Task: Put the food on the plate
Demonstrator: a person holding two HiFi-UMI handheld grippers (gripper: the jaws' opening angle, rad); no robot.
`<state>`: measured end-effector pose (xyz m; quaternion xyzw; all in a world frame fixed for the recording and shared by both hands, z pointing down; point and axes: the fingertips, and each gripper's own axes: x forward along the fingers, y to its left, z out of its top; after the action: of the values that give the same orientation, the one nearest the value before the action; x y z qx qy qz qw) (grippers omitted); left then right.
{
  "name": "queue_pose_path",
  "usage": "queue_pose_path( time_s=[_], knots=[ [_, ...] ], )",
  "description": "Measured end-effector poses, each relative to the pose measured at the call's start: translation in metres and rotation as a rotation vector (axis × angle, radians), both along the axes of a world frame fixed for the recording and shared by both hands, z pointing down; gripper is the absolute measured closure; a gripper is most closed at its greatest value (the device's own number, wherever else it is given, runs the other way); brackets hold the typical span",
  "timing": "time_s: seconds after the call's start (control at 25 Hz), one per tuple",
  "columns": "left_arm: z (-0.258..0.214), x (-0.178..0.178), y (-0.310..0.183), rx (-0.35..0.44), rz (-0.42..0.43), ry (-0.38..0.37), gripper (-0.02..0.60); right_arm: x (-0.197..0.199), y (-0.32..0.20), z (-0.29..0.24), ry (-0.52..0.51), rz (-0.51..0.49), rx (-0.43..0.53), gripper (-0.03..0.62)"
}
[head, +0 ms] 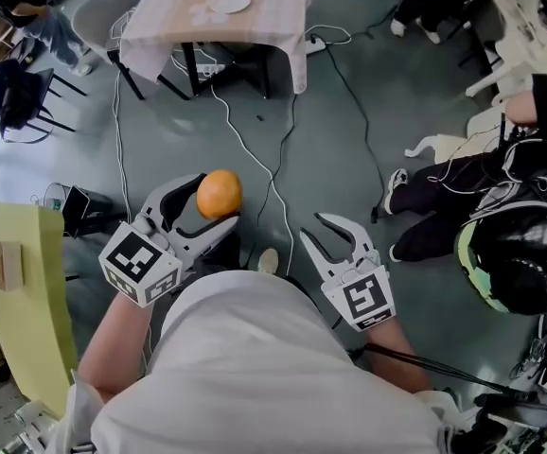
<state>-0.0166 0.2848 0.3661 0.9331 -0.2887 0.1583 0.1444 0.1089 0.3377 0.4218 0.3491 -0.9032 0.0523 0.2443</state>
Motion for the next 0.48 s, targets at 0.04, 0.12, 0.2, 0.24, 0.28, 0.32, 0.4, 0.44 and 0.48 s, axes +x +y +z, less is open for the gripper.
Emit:
queue_pose_path(
  time_s=[0.04, 0.12, 0.2, 0.24, 0.28, 0.32, 0.4, 0.44, 0.48],
  knots=[
    [0.002, 0.0, -0.007, 0.002, 0.005, 0.003, 0.238, -0.001, -0.007, 0.002, -0.001, 0.006, -0.005, 0.463],
    [0.006, -0.003, -0.024, 0.006, 0.01, 0.009, 0.238, -0.007, -0.025, 0.004, -0.007, 0.014, -0.006, 0.453],
    [0.012, -0.008, -0.048, 0.003, 0.011, 0.028, 0.238, -0.014, -0.047, 0.005, -0.004, 0.022, -0.005, 0.451],
    [0.015, -0.01, -0.061, -0.001, 0.014, 0.041, 0.238, -0.016, -0.06, 0.004, 0.003, 0.027, -0.007, 0.453],
    [0.018, -0.012, -0.075, -0.004, 0.018, 0.052, 0.238, -0.019, -0.073, 0.003, 0.009, 0.031, -0.01, 0.453],
    [0.021, -0.014, -0.09, -0.006, 0.025, 0.059, 0.238, -0.022, -0.087, 0.002, 0.015, 0.034, -0.013, 0.453],
    [0.024, -0.019, -0.124, -0.004, 0.036, 0.066, 0.238, -0.03, -0.118, -0.002, 0.039, 0.027, -0.011, 0.453],
    [0.025, -0.023, -0.143, -0.003, 0.04, 0.072, 0.238, -0.036, -0.134, -0.004, 0.057, 0.022, -0.006, 0.453],
    [0.024, -0.028, -0.161, -0.004, 0.043, 0.082, 0.238, -0.043, -0.152, -0.005, 0.078, 0.016, 0.001, 0.453]
  ],
)
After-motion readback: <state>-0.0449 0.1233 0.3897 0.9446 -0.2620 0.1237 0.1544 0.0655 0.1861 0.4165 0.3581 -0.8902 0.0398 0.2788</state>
